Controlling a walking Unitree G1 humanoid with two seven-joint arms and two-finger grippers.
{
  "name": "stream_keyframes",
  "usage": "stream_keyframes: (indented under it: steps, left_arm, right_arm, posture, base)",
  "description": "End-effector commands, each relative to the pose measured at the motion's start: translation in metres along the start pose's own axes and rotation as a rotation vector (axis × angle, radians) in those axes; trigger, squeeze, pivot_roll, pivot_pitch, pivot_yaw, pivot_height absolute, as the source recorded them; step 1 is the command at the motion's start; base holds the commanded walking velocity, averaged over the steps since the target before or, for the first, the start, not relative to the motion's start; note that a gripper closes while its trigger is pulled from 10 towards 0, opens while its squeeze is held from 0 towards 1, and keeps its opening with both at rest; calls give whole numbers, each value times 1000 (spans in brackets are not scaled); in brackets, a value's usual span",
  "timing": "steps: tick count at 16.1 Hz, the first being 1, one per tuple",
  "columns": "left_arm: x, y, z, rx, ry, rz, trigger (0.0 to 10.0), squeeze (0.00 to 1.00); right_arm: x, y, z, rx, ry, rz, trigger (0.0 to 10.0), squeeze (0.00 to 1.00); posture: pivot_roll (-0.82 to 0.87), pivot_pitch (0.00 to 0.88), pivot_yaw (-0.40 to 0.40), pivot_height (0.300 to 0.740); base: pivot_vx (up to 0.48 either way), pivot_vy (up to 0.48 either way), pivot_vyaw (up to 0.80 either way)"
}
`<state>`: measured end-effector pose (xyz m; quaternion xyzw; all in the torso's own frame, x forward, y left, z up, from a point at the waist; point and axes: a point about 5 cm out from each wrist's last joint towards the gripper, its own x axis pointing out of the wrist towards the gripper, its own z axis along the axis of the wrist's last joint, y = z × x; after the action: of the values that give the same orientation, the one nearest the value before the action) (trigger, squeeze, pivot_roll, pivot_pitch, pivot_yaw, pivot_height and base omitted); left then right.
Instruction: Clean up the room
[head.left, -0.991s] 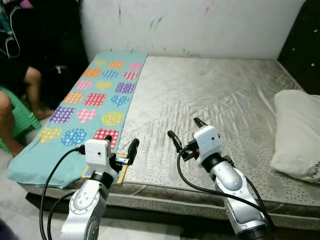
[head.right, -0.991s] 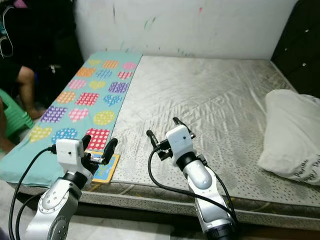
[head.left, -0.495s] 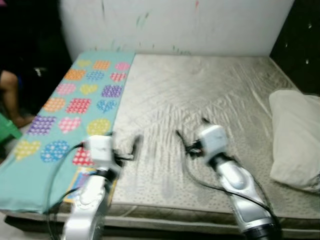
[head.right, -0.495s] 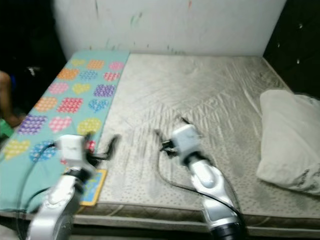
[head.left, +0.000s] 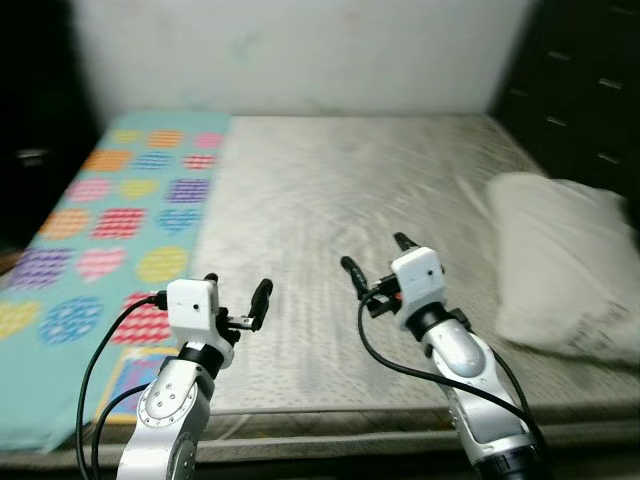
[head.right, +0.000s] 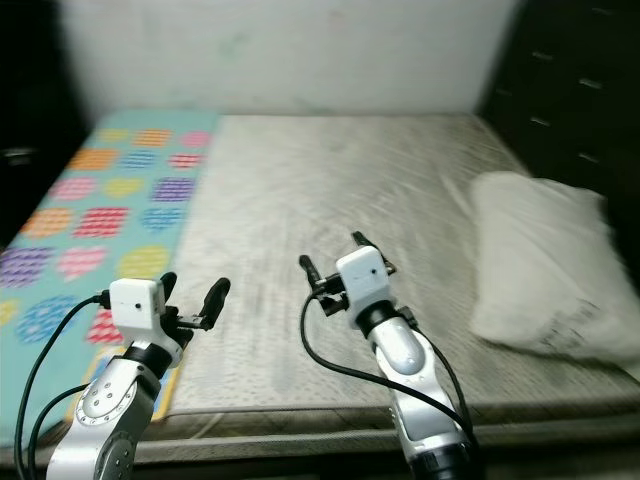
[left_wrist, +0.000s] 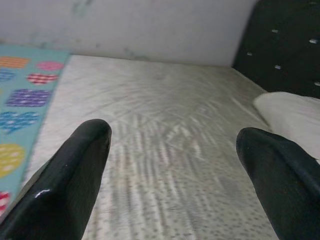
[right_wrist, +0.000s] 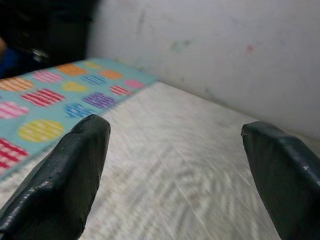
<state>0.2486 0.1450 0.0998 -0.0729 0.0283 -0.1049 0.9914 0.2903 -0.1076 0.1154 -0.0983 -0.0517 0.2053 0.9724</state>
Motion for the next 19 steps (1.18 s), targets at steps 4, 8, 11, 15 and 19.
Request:
stream_keyframes:
  steps: [4, 8, 11, 15, 19]
  left_arm:
    - [0, 2, 4, 16, -2, 12, 10000, 0]
    - [1, 2, 4, 16, -1, 12, 10000, 0]
    - [1, 2, 4, 16, -2, 13, 10000, 0]
    - [2, 3, 4, 17, -1, 17, 10000, 0]
    - [2, 3, 4, 17, 0, 20, 10000, 0]
  right_arm:
    - [2, 1, 5, 4, -16, 14, 10000, 0]
    - [2, 2, 6, -1, -20, 19, 10000, 0]
    - [2, 2, 6, -2, -21, 20, 10000, 0]
    - [3, 2, 6, -3, -20, 24, 10000, 0]
    - [3, 3, 5, -6, -20, 30, 10000, 0]
  posture:
    - [-172, 9, 6, 740]
    - [-173, 11, 7, 740]
    - [-173, 10, 6, 740]
    - [-170, 12, 5, 740]
    - [-171, 7, 2, 740]
  base:
    - [0, -61, 0]
    - [0, -457, 0]
    - [0, -477, 0]
    - [0, -416, 0]
    - [0, -480, 0]
